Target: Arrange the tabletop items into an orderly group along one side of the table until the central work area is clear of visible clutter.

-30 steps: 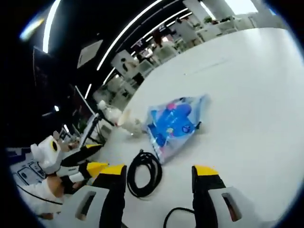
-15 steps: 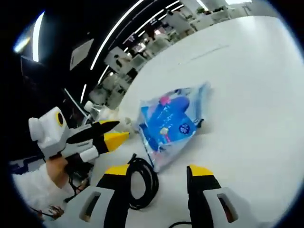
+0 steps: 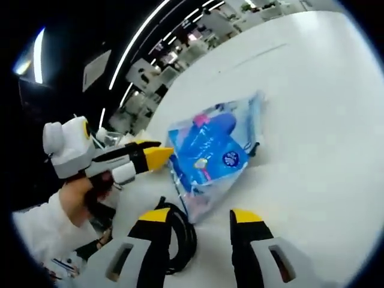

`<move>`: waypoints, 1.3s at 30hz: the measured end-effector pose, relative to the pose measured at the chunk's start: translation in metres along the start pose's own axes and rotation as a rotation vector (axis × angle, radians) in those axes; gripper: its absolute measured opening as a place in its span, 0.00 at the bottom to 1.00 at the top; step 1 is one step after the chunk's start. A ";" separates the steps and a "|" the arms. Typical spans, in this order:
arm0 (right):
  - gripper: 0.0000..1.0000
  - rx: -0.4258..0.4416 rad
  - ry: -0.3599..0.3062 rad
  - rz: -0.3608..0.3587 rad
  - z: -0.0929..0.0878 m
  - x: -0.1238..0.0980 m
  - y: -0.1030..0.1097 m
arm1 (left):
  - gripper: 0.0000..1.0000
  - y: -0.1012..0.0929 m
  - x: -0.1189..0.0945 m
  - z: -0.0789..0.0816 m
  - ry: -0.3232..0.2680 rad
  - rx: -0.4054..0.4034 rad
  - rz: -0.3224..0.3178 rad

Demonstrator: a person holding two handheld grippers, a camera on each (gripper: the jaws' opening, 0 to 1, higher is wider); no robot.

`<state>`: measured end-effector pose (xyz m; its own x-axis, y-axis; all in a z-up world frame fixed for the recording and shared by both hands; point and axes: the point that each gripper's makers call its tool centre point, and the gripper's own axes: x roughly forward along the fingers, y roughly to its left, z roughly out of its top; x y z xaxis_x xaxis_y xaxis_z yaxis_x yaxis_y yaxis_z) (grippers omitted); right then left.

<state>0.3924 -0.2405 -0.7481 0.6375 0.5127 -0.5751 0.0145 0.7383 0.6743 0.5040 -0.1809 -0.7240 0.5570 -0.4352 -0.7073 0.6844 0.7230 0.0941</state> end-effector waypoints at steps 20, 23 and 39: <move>0.02 0.059 -0.061 -0.027 0.007 -0.026 -0.016 | 0.00 -0.026 -0.021 -0.011 0.034 -0.131 -0.077; 0.00 0.102 -0.110 -0.014 0.016 -0.040 -0.019 | 0.00 -0.033 -0.034 -0.010 0.018 -0.164 -0.089; 0.00 0.005 -0.242 -0.002 0.071 -0.130 -0.031 | 0.00 -0.115 -0.078 0.014 -0.121 -0.270 -0.165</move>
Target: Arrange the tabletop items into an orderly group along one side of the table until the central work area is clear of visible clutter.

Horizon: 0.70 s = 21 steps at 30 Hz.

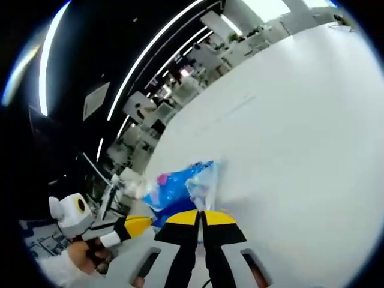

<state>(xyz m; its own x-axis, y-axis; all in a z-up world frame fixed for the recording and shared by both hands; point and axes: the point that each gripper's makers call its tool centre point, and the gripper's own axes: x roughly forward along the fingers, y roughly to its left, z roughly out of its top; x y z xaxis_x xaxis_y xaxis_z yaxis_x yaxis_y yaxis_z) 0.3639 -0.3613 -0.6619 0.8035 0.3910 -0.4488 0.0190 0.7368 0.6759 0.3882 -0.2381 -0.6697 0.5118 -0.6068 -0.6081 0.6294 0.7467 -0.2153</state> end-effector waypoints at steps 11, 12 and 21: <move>0.00 -0.024 -0.049 0.088 0.029 -0.039 -0.006 | 0.34 -0.042 0.007 0.031 -0.136 -0.070 -0.059; 0.00 -0.025 -0.049 0.091 0.032 -0.041 -0.010 | 0.33 -0.046 0.008 0.032 -0.136 -0.077 -0.065; 0.00 -0.022 -0.042 0.096 0.050 -0.060 -0.037 | 0.04 -0.084 0.027 0.034 -0.122 -0.080 -0.085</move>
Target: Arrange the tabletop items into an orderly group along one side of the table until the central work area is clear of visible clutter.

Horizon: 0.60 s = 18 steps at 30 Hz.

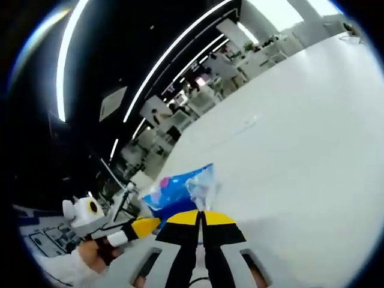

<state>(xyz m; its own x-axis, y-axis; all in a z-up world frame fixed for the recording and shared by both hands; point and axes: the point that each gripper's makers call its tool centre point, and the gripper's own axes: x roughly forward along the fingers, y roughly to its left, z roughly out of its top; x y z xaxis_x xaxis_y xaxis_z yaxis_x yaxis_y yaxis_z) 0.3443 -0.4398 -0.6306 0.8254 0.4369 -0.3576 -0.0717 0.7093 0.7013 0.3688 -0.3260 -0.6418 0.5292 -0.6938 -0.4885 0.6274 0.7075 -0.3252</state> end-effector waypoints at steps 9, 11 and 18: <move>0.00 -0.028 -0.009 -0.043 0.023 -0.015 -0.038 | 0.02 -0.029 0.040 0.004 0.038 0.001 0.003; 0.00 -0.029 -0.019 -0.053 0.033 -0.016 -0.047 | 0.02 -0.034 0.051 0.008 0.051 0.019 0.004; 0.00 -0.057 -0.029 -0.076 0.061 -0.005 -0.071 | 0.03 -0.035 0.085 0.025 0.064 0.021 0.015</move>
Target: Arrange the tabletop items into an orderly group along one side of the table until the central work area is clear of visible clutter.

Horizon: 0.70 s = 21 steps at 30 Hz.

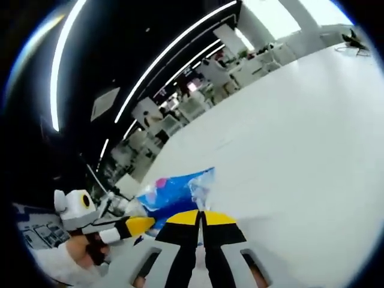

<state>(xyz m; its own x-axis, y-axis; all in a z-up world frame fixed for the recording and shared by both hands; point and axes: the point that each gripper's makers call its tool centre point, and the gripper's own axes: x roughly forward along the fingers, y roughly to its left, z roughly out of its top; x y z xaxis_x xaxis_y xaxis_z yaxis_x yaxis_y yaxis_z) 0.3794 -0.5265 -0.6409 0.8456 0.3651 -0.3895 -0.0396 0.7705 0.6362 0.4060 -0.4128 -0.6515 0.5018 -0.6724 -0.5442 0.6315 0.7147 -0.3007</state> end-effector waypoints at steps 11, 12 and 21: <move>0.00 -0.049 0.112 0.005 -0.021 0.056 -0.012 | 0.03 0.048 0.024 -0.023 0.138 0.076 0.141; 0.00 -0.056 0.128 0.001 -0.026 0.062 -0.014 | 0.03 0.053 0.027 -0.028 0.155 0.083 0.151; 0.00 -0.055 0.195 -0.028 -0.051 0.087 -0.025 | 0.03 0.081 0.040 -0.053 0.241 0.046 0.187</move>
<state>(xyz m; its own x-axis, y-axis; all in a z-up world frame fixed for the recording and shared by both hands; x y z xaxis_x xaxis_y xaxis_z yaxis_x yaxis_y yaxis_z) 0.4263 -0.4873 -0.7244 0.7276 0.4332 -0.5320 -0.0506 0.8072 0.5880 0.4459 -0.3721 -0.7393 0.4609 -0.4609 -0.7584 0.5701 0.8087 -0.1450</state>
